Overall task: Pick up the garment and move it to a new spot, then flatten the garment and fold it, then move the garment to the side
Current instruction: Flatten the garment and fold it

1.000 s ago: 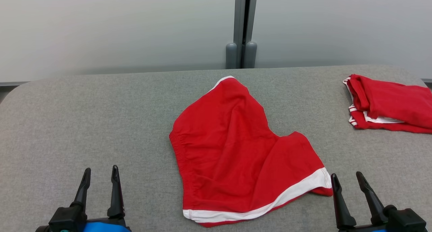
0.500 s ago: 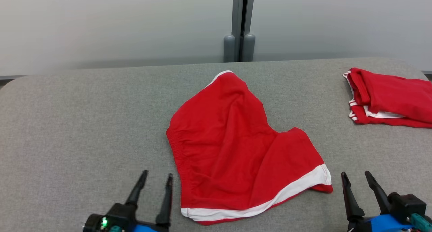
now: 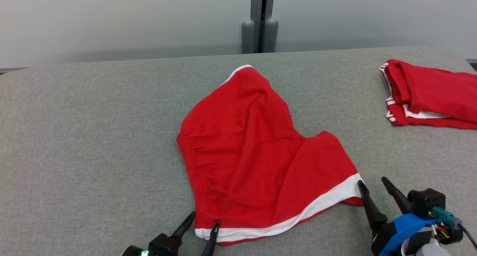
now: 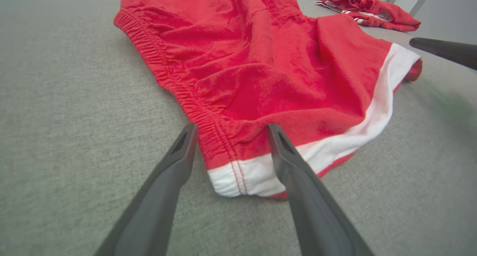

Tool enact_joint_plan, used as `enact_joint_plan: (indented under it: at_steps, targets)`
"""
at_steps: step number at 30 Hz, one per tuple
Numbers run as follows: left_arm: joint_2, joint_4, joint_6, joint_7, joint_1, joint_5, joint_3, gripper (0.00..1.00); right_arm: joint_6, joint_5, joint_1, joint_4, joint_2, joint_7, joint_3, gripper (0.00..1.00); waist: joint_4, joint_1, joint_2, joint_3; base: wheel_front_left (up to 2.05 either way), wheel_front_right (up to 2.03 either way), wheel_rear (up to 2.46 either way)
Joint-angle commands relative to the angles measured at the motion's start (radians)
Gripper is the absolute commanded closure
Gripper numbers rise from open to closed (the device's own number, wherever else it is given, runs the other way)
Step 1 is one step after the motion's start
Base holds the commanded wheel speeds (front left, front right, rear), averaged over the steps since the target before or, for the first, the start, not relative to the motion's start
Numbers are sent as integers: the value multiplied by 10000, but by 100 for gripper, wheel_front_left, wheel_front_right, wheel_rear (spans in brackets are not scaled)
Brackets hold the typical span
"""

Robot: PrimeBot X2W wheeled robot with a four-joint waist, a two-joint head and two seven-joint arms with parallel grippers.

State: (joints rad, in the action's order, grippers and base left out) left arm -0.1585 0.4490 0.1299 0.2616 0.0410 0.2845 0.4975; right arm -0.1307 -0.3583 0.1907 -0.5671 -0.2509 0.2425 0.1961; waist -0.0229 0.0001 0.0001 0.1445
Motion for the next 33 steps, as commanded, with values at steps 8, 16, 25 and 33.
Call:
enact_joint_plan:
  at_steps: [8,16,25,33]
  targets:
    - [-71,917,8,45,401,492,238,0,-1,-1028,883,-1223,-290,123,1292,0,76,-1,-1,115,0,0,0]
    - [-55,1582,8,9,763,1218,902,0,-1,-2453,1309,-1825,-384,170,2676,0,139,-1,-1,136,0,0,0]
    - [-18,2147,9,-25,1222,1969,1833,0,-1,-3146,1559,-1736,-623,203,3657,0,116,-1,-1,101,0,0,0]
    - [11,2111,10,-16,1394,2483,2296,79,-1,-2943,1333,-1482,-524,213,3653,31,91,-1,-1,18,0,0,0]
